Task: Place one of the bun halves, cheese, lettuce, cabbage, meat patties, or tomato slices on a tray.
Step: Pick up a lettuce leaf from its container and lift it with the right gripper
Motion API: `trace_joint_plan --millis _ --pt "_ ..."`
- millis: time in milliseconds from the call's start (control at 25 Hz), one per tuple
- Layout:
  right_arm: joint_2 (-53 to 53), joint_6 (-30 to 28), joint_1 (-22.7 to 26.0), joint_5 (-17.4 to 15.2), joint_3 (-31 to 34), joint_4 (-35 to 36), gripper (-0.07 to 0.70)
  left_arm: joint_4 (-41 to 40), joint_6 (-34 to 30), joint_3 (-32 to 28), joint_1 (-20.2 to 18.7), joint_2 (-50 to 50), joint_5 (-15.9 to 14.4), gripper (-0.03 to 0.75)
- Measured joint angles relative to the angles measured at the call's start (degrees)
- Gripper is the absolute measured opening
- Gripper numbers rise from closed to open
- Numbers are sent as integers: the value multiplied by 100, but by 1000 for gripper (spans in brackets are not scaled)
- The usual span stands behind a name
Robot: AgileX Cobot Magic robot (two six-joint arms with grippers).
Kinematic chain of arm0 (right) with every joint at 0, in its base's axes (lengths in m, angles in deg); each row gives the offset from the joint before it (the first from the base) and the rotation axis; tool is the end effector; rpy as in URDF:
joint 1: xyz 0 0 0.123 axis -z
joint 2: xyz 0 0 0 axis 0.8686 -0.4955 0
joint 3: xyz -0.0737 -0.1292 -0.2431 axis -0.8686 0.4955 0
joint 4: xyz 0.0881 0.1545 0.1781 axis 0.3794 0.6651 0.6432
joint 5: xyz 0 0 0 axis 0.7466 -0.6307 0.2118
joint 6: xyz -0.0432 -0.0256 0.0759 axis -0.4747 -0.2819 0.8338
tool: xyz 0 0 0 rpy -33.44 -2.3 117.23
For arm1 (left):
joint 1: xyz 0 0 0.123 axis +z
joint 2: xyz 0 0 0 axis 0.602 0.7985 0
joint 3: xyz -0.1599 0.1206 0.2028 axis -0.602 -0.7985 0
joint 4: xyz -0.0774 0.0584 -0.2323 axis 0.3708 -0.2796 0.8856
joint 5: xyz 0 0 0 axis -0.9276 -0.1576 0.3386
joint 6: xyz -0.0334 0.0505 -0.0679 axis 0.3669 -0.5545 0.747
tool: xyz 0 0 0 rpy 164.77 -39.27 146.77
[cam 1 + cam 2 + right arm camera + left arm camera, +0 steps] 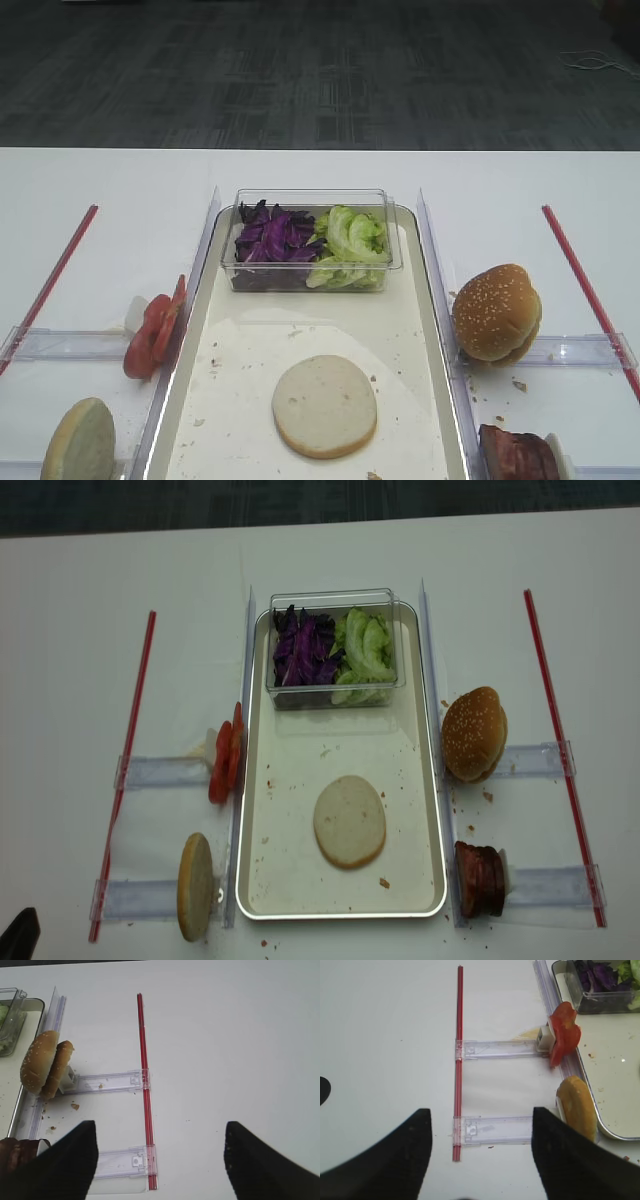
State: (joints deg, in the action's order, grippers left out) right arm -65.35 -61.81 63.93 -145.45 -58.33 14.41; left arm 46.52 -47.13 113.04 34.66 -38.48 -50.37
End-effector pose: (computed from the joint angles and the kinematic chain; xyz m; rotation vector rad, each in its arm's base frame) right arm -0.0078 -0.0018 0.2634 0.0973 2.1299 -0.0572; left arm -0.0118 0.0010 0.2638 0.0192 2.1683 -0.0303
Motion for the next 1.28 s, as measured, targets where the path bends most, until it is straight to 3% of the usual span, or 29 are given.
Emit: trace_joint_plan --millis 760,1280 --pt "-13 -146 0 0 0 10 531 0 0 0 0 0 0 412" --pt "-954 -146 0 12 0 10 531 -19 -10 0 0 0 0 412"
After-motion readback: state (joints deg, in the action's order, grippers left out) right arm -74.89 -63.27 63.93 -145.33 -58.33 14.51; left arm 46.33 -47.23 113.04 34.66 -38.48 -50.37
